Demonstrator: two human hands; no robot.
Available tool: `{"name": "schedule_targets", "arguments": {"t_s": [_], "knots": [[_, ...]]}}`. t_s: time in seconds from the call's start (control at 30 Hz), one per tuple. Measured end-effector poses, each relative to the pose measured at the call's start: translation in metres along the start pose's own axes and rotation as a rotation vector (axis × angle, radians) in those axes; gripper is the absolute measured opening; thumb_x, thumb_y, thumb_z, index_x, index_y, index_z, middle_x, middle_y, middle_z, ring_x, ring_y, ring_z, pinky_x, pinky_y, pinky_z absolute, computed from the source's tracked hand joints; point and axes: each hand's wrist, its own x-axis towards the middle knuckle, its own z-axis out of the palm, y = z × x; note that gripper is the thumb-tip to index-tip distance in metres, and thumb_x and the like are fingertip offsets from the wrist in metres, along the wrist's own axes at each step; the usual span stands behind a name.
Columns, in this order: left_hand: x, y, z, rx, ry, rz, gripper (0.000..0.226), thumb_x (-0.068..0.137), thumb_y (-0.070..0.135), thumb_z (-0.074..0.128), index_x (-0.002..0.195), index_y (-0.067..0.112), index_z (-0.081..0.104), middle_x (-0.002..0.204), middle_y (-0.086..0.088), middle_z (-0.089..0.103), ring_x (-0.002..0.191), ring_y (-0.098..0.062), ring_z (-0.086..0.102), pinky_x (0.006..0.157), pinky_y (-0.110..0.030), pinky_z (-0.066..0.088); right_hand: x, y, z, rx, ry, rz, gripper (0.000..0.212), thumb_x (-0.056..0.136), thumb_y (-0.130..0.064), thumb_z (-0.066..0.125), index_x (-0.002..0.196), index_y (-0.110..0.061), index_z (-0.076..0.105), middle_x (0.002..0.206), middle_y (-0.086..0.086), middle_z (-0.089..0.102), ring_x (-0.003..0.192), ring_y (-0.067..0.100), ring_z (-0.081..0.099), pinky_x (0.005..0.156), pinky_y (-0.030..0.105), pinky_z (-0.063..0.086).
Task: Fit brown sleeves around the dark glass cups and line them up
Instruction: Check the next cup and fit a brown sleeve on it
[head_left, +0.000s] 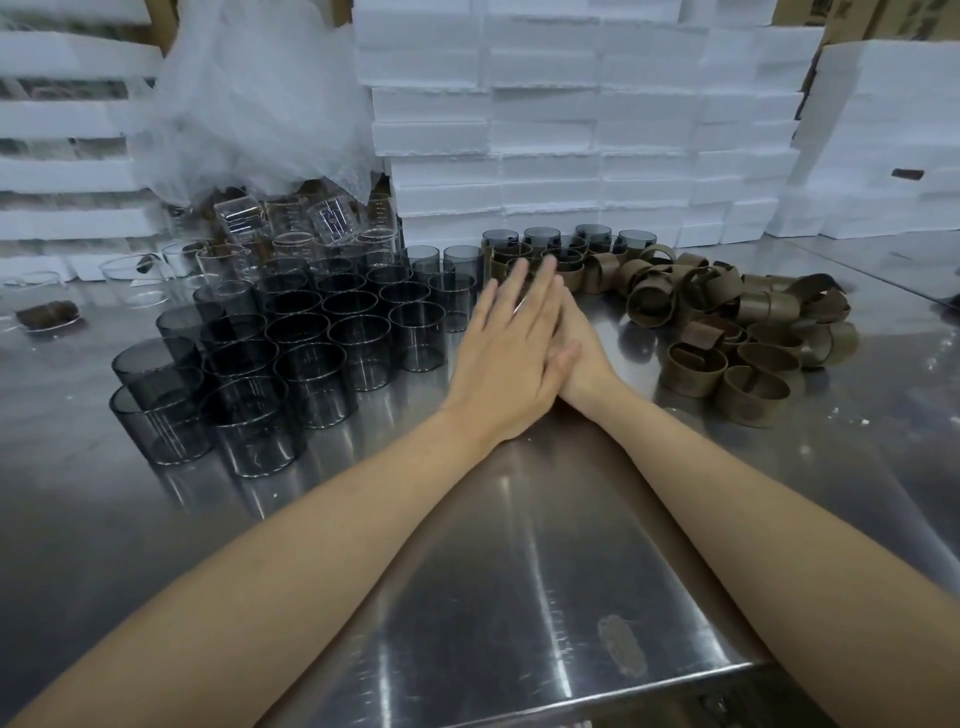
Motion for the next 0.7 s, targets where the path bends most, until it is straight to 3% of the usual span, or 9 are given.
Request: {"name": "schedule_targets", "arguments": {"t_s": [0.07,0.13,0.23,0.33,0.4,0.47,0.5,0.57,0.7], "knots": [[0.000,-0.006,0.001,-0.143,-0.003,-0.159,0.065,0.103,0.045,0.023,0.156,0.009,0.011,0.165,-0.008,0.003,0.150,-0.026,0.013,0.117,-0.040,0.022,0.003,-0.002,0.004,-0.021,-0.006,-0.024,0.016,0.092,-0.005,0.055,0.106,-0.004,0.049,0.093,0.000,0.061,0.080,0.007,0.051,0.074,0.025,0.045],[0.000,-0.012,0.002,-0.320,-0.017,-0.300,0.068,0.103,0.049,0.027,0.157,0.013,0.008,0.165,-0.006,0.009,0.145,-0.027,0.028,0.109,-0.042,0.035,0.004,-0.001,0.005,-0.098,-0.064,-0.043,0.024,0.082,-0.009,0.065,0.090,-0.008,0.043,0.074,0.001,0.056,0.065,0.011,0.048,0.060,0.031,0.039],[0.001,-0.022,0.001,-0.600,-0.001,-0.466,0.067,0.101,0.054,0.029,0.156,0.017,0.017,0.154,-0.006,0.038,0.137,-0.025,0.042,0.111,-0.043,0.035,0.003,0.001,0.007,-0.115,-0.140,-0.089,0.040,0.069,-0.017,0.077,0.089,-0.012,0.044,0.075,0.000,0.057,0.063,0.009,0.050,0.057,0.025,0.038],[0.006,-0.025,-0.001,-0.875,0.034,-0.591,0.057,0.102,0.053,0.032,0.150,0.023,0.037,0.139,0.002,0.054,0.125,-0.011,0.048,0.106,-0.030,0.033,0.003,0.001,0.005,-0.065,-0.170,-0.068,0.044,0.065,-0.011,0.076,0.082,-0.021,0.037,0.066,-0.007,0.049,0.056,0.002,0.044,0.049,0.018,0.033],[0.013,-0.026,-0.001,-1.088,0.026,-0.754,0.042,0.102,0.053,0.032,0.126,0.031,0.059,0.124,0.006,0.063,0.117,-0.013,0.055,0.101,-0.029,0.038,0.003,0.000,0.003,0.003,-0.207,-0.041,0.044,0.065,-0.007,0.072,0.085,-0.022,0.036,0.069,-0.011,0.049,0.057,-0.002,0.044,0.052,0.015,0.035],[0.018,-0.028,-0.003,-1.360,0.001,-0.919,0.039,0.102,0.052,0.033,0.096,0.031,0.065,0.095,0.005,0.070,0.094,-0.016,0.065,0.093,-0.034,0.048,0.002,0.000,0.001,0.130,-0.272,0.000,0.040,0.068,-0.002,0.067,0.091,-0.018,0.038,0.077,-0.009,0.049,0.064,-0.002,0.047,0.057,0.015,0.038],[0.018,-0.029,-0.003,-1.476,-0.017,-0.974,0.043,0.102,0.052,0.034,0.091,0.026,0.066,0.087,0.002,0.071,0.086,-0.017,0.067,0.088,-0.034,0.053,0.002,0.001,0.000,0.185,-0.304,0.022,0.040,0.070,0.002,0.064,0.095,-0.016,0.039,0.081,-0.006,0.049,0.067,-0.002,0.049,0.059,0.016,0.040],[0.018,-0.030,-0.002,-1.612,-0.057,-1.001,0.049,0.102,0.051,0.035,0.091,0.018,0.069,0.083,-0.004,0.074,0.075,-0.019,0.071,0.075,-0.032,0.058,0.004,0.000,-0.002,0.259,-0.355,0.057,0.044,0.073,0.012,0.061,0.102,-0.015,0.041,0.087,0.000,0.051,0.070,0.001,0.052,0.062,0.020,0.042],[0.018,-0.024,0.003,-1.664,-0.051,-0.915,0.054,0.100,0.057,0.033,0.100,0.016,0.068,0.093,-0.009,0.073,0.082,-0.025,0.069,0.076,-0.039,0.054,0.006,-0.003,-0.005,0.387,-0.327,0.149,0.059,0.059,0.007,0.055,0.109,-0.022,0.042,0.085,0.011,0.054,0.065,0.010,0.056,0.054,0.023,0.046]]}}
